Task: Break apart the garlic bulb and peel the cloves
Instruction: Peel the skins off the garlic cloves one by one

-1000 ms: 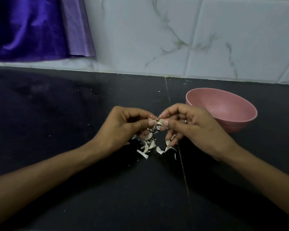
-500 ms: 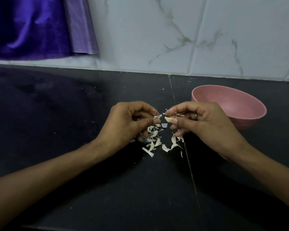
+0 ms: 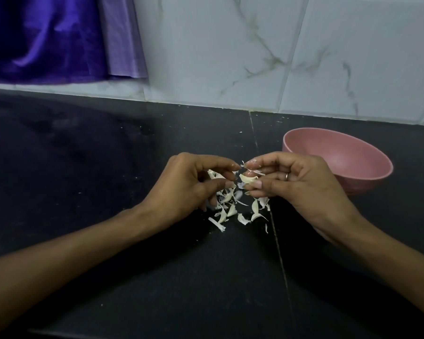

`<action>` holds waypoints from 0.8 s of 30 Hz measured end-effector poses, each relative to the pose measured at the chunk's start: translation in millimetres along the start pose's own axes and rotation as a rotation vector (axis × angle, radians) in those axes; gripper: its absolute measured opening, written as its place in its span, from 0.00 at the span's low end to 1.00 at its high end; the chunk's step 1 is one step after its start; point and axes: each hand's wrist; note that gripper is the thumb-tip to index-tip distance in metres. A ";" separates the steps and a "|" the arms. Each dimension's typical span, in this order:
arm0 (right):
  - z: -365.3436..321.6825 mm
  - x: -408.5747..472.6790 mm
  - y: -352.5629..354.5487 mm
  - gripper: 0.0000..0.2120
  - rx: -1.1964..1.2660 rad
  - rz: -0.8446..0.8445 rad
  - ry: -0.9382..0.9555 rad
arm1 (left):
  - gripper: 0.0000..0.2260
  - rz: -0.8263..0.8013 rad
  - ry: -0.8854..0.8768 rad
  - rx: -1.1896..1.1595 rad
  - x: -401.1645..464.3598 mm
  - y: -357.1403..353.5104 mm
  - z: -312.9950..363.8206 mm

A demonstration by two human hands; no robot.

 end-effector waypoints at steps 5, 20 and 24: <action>-0.5 -1.0 -1.6 0.13 0.008 0.006 0.009 | 0.11 -0.060 -0.001 -0.088 -2.0 0.4 1.8; 2.2 -1.6 -0.3 0.12 -0.189 0.104 0.047 | 0.06 0.089 0.074 -0.181 3.1 0.6 0.4; 0.6 -3.4 -3.6 0.14 -0.243 0.089 0.105 | 0.04 0.102 0.072 -0.172 1.3 1.8 1.0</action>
Point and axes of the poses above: each hand's wrist, its own x-axis towards the middle knuckle, its own y-axis out of the back of the hand, z = x × y, and after that the axes turned 11 degrees about -y, right-handed
